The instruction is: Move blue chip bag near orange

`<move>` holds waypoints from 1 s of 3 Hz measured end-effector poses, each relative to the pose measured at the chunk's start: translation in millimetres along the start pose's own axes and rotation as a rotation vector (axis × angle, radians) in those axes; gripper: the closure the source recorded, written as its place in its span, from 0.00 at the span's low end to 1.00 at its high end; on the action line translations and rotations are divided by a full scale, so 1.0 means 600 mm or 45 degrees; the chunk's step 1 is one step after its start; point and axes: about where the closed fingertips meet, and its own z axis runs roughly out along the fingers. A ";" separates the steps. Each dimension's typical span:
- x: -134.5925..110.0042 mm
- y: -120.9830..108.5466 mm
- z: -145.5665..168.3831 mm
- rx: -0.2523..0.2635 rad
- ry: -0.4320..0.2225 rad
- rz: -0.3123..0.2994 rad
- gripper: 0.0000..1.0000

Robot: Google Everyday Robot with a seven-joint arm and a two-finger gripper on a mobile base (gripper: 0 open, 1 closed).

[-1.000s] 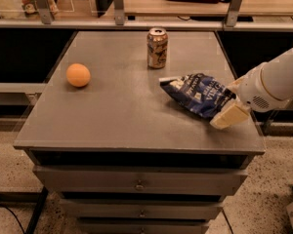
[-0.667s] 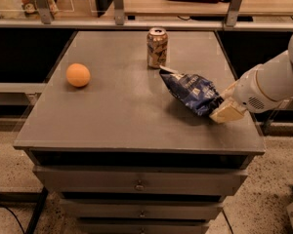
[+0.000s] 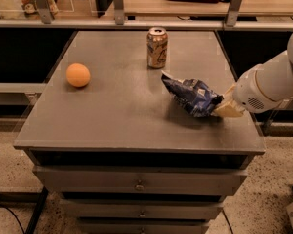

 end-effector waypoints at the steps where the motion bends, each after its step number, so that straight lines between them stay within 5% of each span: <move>1: 0.000 0.000 0.000 0.000 0.000 0.000 1.00; 3: -0.044 0.023 0.026 0.011 -0.091 -0.031 1.00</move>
Offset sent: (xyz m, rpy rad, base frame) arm 0.0025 0.0144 0.0012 0.1008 -0.0557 -0.0260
